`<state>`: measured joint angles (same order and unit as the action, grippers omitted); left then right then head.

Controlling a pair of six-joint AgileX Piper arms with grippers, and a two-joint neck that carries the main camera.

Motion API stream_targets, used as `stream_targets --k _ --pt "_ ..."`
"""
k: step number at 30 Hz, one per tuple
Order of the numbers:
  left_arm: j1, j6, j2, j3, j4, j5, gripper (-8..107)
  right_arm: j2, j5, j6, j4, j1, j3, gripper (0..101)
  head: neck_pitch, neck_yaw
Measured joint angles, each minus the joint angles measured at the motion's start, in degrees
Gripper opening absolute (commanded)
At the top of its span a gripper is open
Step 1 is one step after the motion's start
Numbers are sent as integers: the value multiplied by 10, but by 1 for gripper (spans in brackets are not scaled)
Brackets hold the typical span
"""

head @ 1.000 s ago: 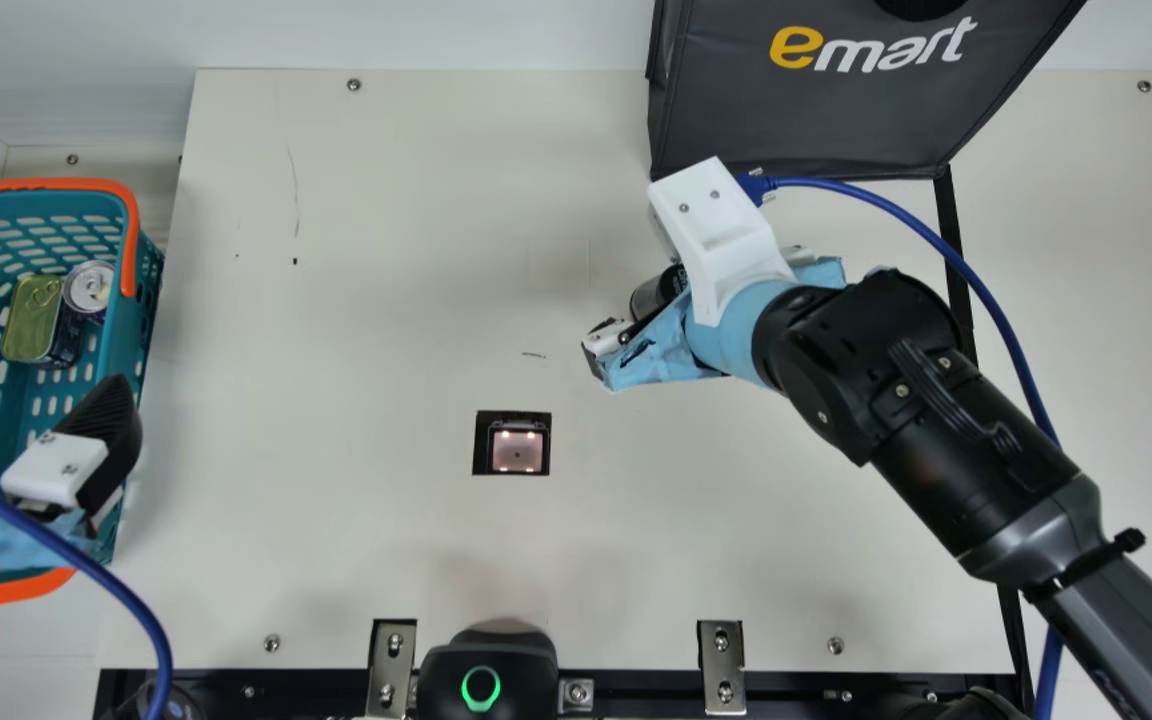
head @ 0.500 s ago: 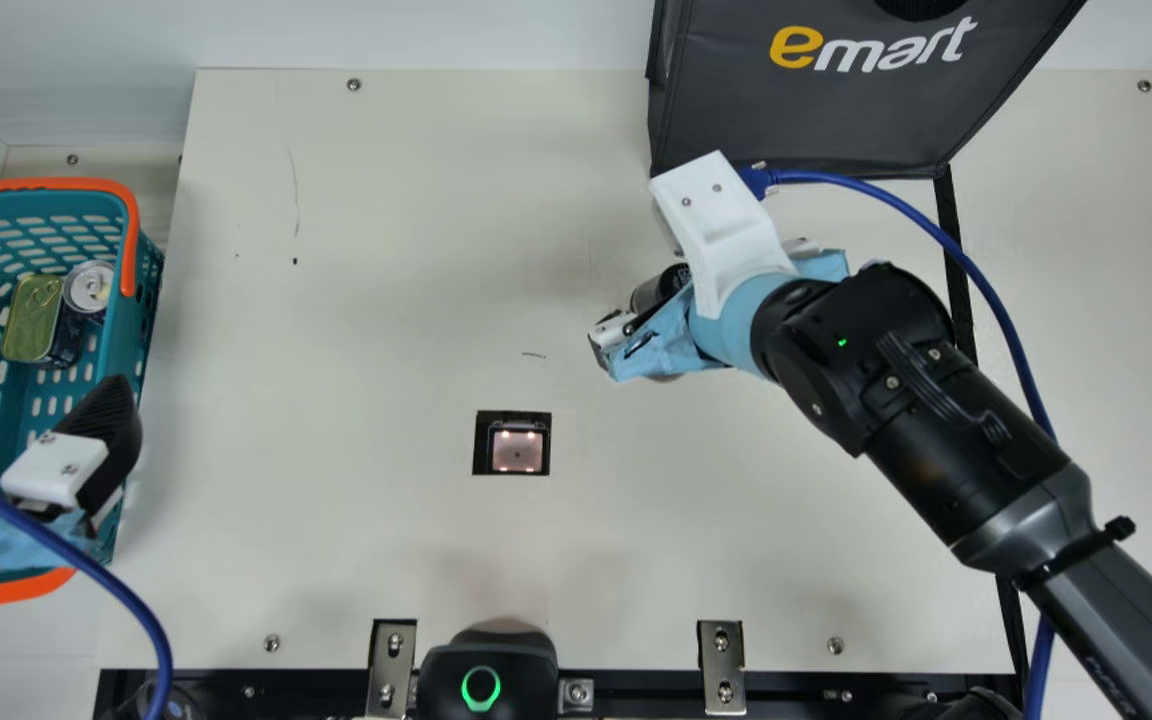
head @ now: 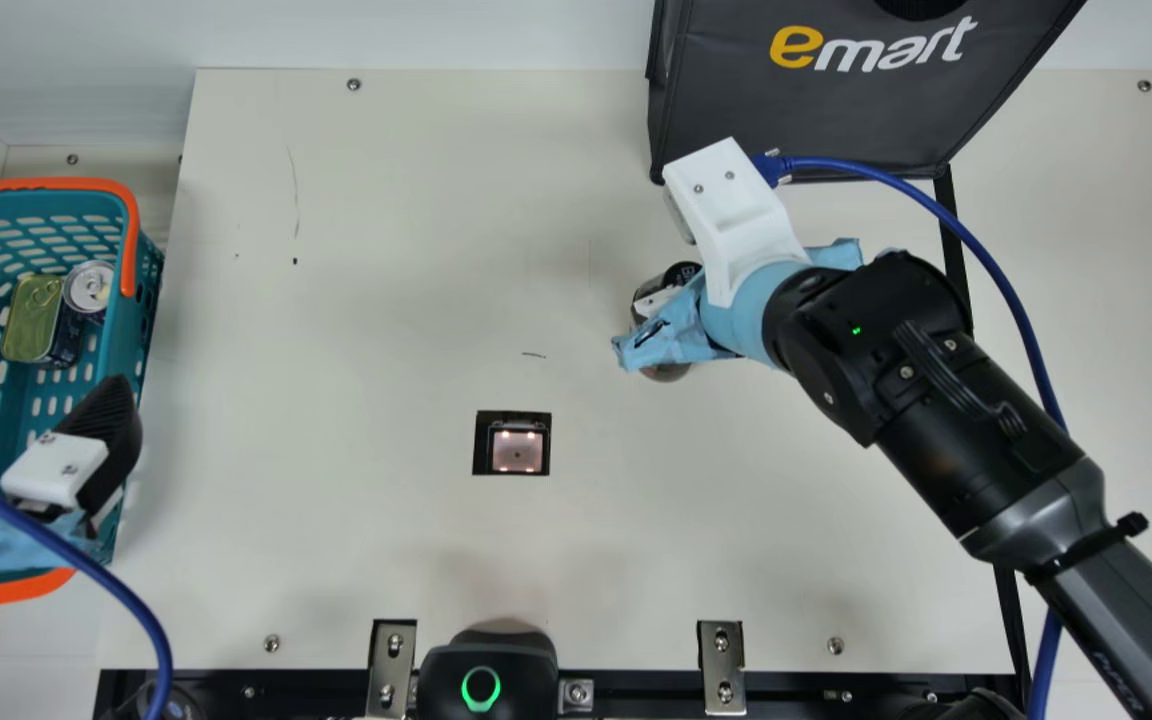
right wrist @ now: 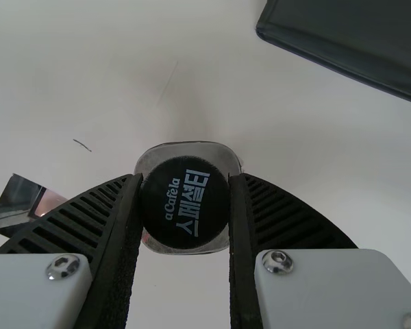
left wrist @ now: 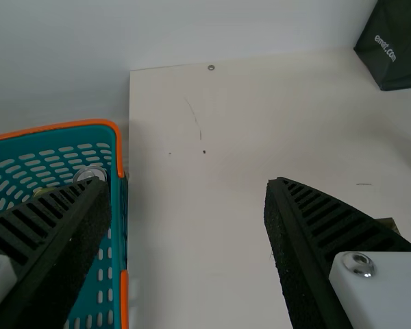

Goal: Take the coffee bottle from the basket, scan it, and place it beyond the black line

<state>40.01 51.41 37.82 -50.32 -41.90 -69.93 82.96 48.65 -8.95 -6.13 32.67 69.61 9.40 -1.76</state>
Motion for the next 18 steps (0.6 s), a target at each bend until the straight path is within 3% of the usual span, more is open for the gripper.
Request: stream_targets --k 13,18 --pt "0 0 0 0 0 0 90 -7 0 2 6 5 -1 0 0 0" --pt "0 0 0 0 0 0 90 -12 3 3 9 7 -6 0 0 -54"
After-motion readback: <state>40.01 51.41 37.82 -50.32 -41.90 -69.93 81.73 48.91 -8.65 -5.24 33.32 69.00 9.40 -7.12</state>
